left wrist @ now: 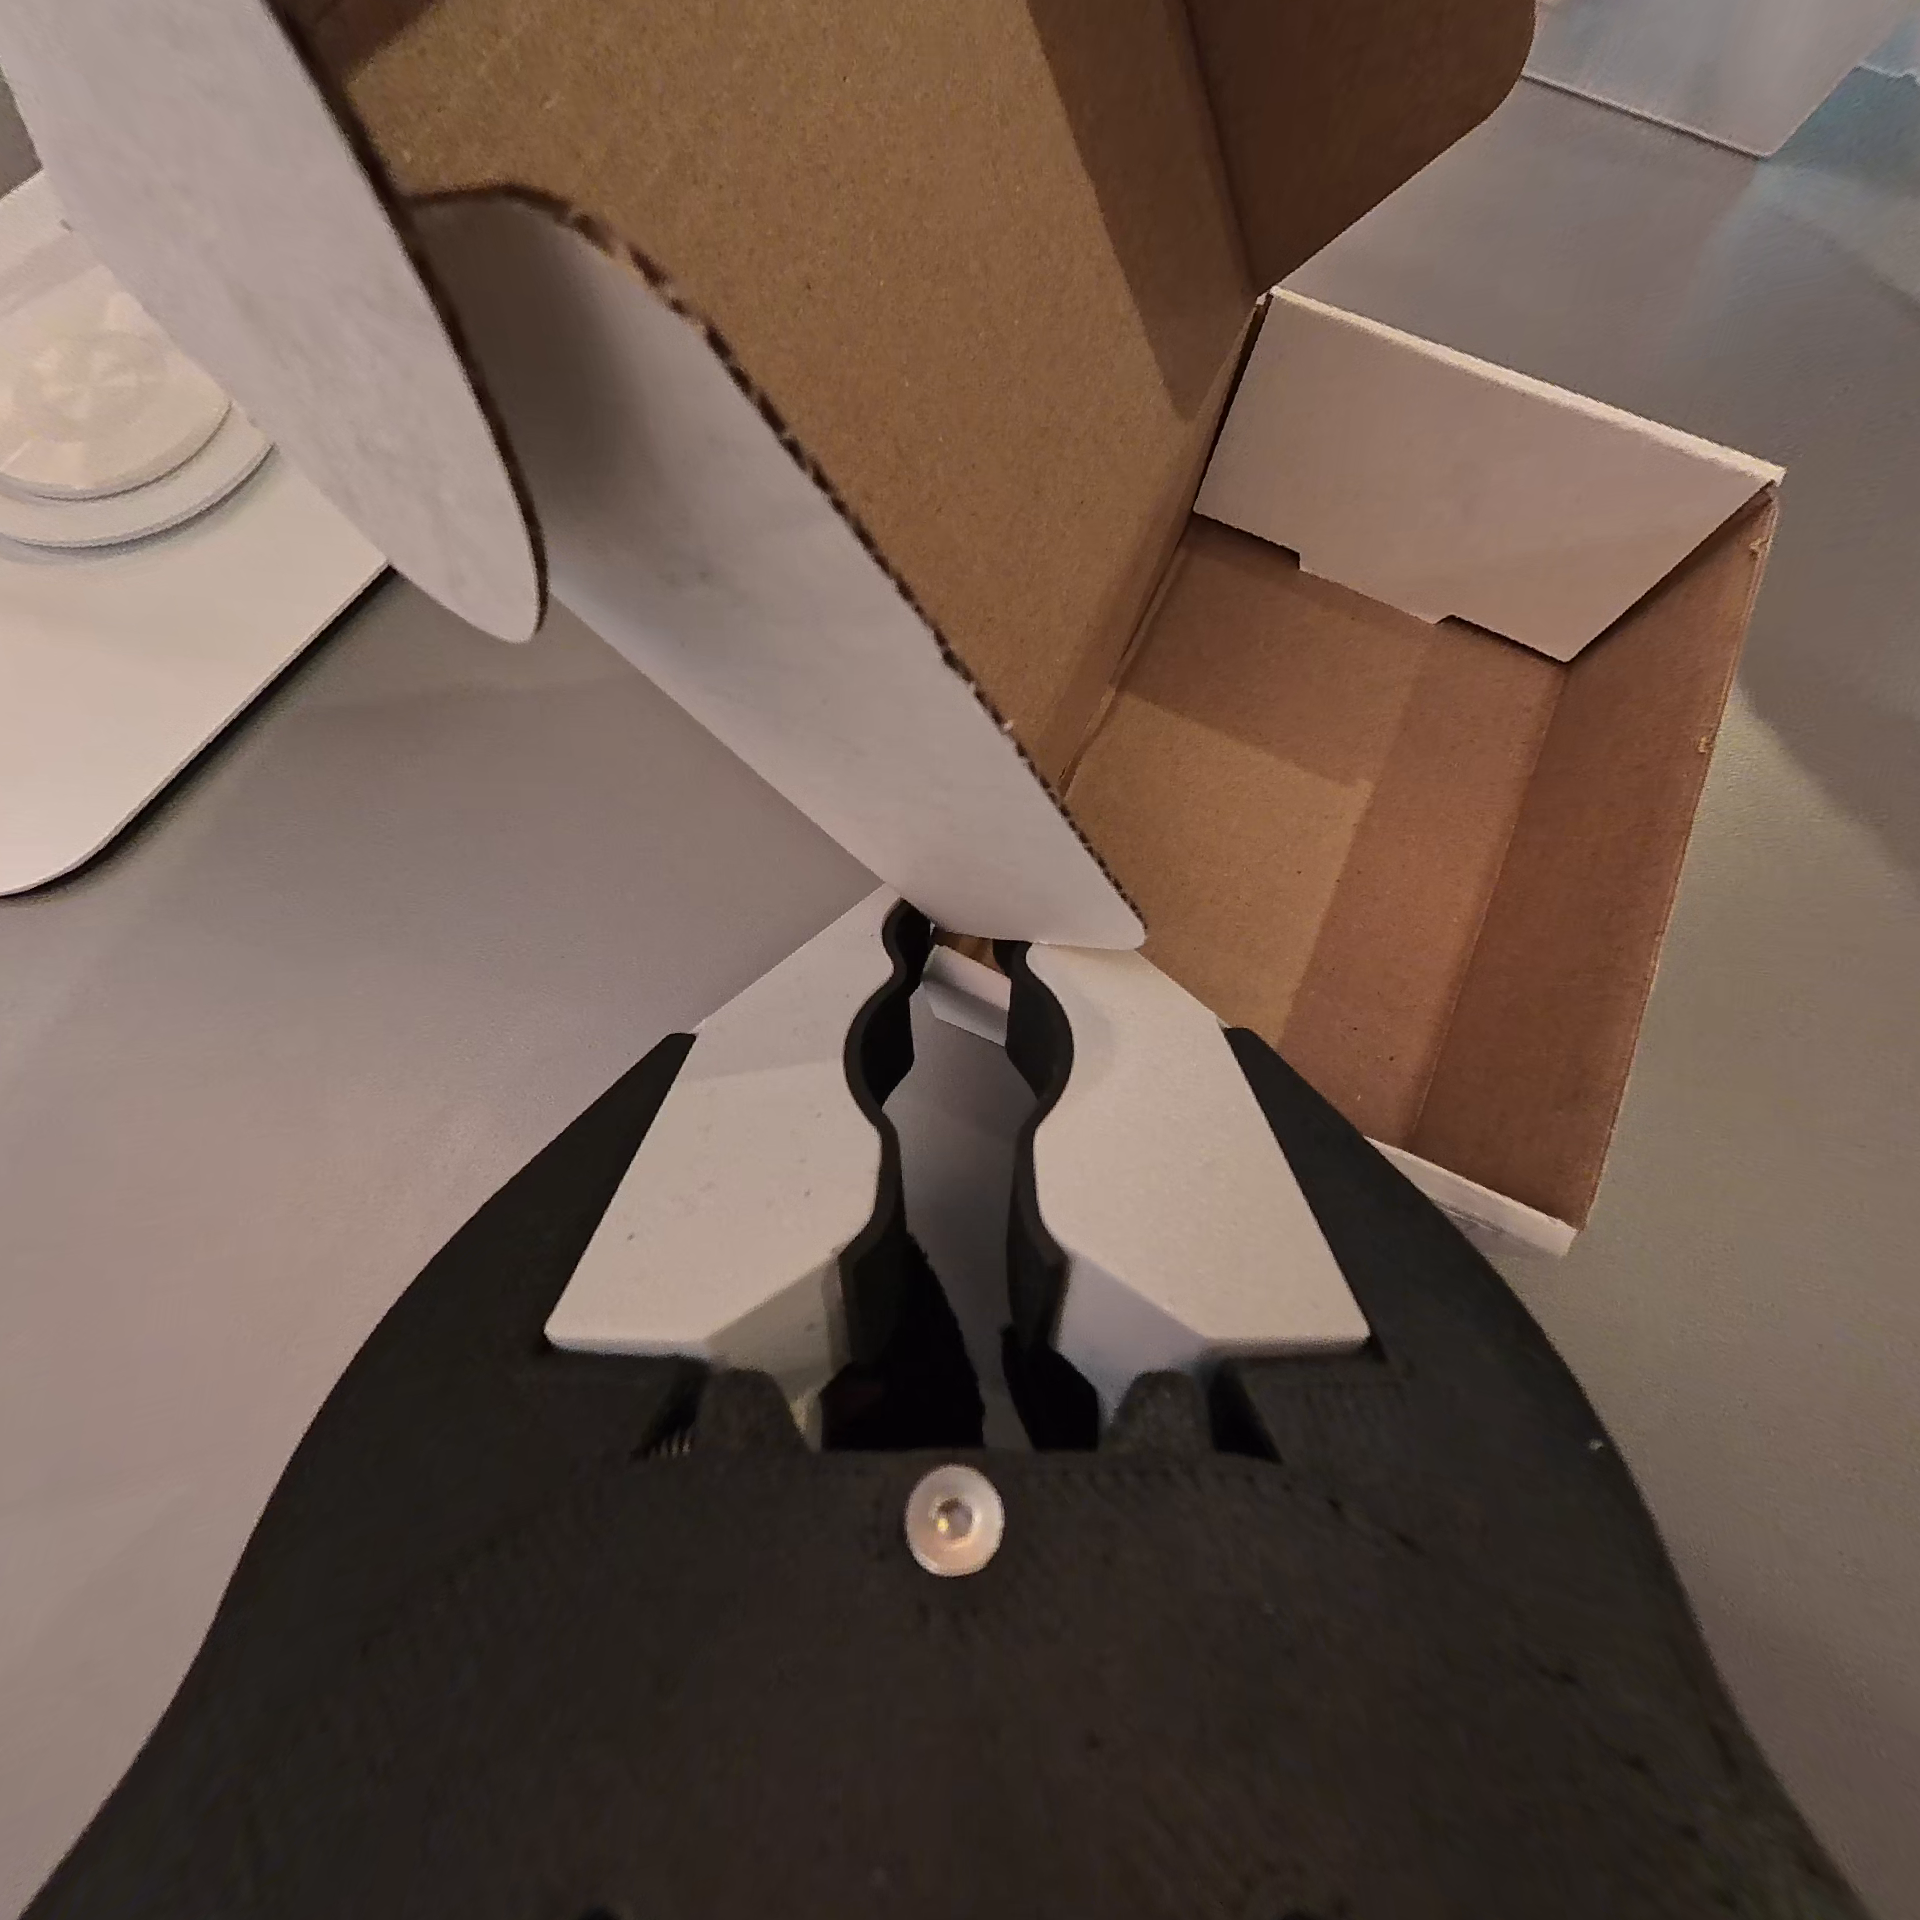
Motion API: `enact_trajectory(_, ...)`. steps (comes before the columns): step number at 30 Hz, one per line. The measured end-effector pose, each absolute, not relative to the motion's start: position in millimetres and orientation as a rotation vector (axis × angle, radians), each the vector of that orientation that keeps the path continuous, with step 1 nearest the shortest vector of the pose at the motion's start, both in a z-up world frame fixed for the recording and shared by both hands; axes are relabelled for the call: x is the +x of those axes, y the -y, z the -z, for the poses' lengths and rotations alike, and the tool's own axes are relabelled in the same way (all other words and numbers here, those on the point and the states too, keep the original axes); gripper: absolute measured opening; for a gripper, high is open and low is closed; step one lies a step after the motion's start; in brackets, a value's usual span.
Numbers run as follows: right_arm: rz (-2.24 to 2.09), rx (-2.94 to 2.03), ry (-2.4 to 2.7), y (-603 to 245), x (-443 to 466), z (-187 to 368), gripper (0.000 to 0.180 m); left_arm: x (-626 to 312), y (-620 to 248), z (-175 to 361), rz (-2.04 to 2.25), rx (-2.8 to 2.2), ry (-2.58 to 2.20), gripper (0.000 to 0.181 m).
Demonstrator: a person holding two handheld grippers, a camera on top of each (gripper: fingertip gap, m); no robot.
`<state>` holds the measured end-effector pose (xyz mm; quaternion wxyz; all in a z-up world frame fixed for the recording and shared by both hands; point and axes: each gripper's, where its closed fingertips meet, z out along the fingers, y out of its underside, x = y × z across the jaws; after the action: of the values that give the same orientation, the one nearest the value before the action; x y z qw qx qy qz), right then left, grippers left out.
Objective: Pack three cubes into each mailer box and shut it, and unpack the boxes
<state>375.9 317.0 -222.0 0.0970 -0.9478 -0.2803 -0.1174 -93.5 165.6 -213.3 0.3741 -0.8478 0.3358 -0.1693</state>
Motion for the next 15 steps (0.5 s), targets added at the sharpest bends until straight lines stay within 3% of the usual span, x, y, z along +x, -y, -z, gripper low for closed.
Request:
enact_trajectory(4,0.414,-2.630,0.874,-316,358,173,0.037,-93,-166,213,0.432,-2.169,-0.862,0.010)
enact_trajectory(9,-0.030,-2.238,1.073,-272,224,102,0.035,-93,-166,212,0.416,-2.155,-0.885,0.014)
enact_trajectory(15,-0.639,-1.985,1.267,-202,77,101,0.033,-92,-162,212,0.411,-2.128,-0.943,0.014)
